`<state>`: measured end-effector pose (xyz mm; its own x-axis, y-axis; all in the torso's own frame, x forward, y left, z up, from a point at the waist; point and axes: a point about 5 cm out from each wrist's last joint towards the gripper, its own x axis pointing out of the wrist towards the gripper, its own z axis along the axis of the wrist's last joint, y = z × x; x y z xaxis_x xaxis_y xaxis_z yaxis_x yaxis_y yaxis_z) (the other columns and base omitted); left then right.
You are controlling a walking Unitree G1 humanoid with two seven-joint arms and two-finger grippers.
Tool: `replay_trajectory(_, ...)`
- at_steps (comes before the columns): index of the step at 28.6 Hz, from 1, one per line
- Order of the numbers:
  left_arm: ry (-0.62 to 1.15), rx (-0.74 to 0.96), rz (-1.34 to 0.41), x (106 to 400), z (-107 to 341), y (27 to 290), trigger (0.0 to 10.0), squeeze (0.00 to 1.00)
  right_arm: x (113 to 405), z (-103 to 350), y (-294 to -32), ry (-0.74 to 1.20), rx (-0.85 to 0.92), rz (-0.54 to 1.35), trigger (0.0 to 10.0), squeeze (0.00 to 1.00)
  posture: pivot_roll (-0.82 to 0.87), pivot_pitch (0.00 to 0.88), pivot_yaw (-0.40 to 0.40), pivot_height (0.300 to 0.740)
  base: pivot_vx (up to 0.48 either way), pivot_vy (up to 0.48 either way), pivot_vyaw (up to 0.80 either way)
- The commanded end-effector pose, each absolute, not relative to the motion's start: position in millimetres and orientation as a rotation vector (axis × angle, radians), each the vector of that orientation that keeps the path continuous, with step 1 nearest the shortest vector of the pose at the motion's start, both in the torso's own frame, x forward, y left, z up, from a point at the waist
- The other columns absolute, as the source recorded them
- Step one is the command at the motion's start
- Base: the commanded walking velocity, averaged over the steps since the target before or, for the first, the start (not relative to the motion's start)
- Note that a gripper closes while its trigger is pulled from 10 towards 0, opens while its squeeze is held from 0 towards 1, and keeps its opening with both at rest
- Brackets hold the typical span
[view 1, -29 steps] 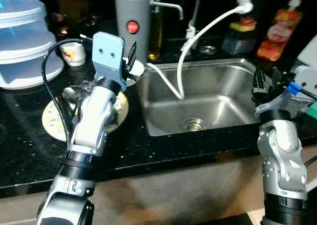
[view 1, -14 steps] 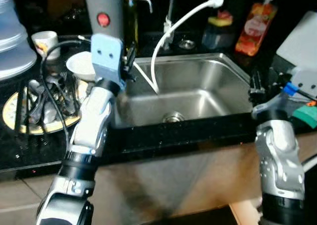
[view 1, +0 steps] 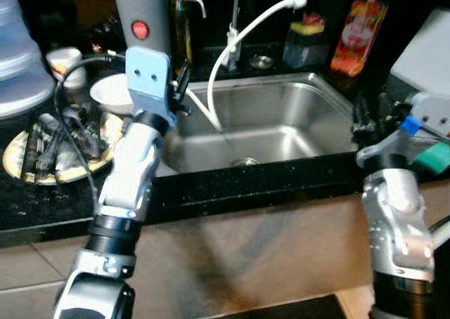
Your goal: Kitchen organization
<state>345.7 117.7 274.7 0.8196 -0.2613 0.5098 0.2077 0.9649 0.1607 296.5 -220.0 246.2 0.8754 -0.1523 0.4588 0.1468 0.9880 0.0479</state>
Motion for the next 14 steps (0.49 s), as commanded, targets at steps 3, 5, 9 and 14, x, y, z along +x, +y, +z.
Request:
replay_trajectory(3, -0.538, 0.089, -0.249, 346.5, 271.4, 118.5, 10.0, 0.00, 297.0, 246.4, -219.2, -0.483, 0.020, -0.152, 10.0, 0.00, -0.05, 0.000, -0.027, 0.740, 0.000, 0.399, 0.00)
replay_trajectory(5, -0.538, 0.091, -0.249, 346.3, 271.3, 118.8, 10.0, 0.00, 296.9, 246.2, -218.7, -0.483, 0.020, -0.152, 10.0, 0.00, -0.05, 0.000, -0.026, 0.740, 0.000, 0.401, 0.00)
replay_trajectory(9, -0.536, 0.092, -0.247, 346.4, 271.1, 119.1, 10.0, 0.00, 296.9, 246.1, -218.5, -0.483, 0.021, -0.151, 10.0, 0.00, -0.05, 0.000, -0.026, 0.740, 0.000, 0.398, 0.00)
replay_trajectory(14, -0.539, 0.103, -0.241, 346.3, 270.7, 119.4, 10.0, 0.00, 296.9, 245.7, -218.5, -0.481, 0.020, -0.152, 10.0, 0.00, -0.05, 0.000, -0.026, 0.740, 0.000, 0.236, 0.00)
